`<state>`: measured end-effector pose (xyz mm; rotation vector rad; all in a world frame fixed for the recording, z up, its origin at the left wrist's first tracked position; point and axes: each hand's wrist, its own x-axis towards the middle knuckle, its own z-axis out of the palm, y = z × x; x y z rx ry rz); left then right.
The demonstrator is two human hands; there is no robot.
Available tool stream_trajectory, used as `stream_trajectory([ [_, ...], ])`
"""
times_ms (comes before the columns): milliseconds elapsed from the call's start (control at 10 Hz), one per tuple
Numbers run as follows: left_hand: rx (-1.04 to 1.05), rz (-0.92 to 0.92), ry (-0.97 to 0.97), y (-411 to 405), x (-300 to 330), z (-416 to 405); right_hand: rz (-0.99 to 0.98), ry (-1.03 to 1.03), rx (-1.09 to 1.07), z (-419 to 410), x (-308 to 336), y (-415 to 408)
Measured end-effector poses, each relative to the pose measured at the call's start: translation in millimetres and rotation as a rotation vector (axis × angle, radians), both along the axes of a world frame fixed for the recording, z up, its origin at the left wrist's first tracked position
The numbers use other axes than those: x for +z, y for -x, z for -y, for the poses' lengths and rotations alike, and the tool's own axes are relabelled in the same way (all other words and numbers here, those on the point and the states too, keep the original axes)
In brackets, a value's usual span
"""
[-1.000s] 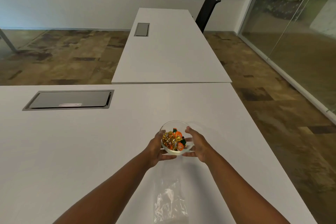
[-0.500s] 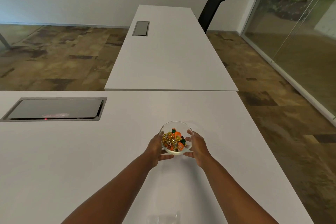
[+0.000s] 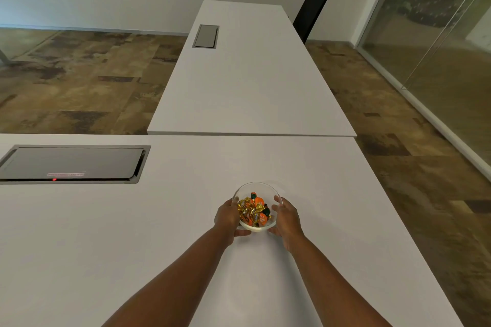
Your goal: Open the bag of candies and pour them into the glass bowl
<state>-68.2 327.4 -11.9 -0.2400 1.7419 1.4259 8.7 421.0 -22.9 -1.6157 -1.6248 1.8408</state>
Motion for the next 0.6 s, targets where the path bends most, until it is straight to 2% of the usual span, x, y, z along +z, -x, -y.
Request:
stream_trajectory([
  [200, -0.008, -0.012, 0.046, 2, -5, 0, 0.018, -0.005, -0.007, 2, -6, -2],
  [500, -0.073, -0.003, 0.047, 3, -1, 4, 0.017, 0.125, 0.071, 1, 10, -9],
  [600, -0.07, -0.028, 0.071, 5, -2, 7, 0.102, 0.043, 0.127, 1, 12, -12],
])
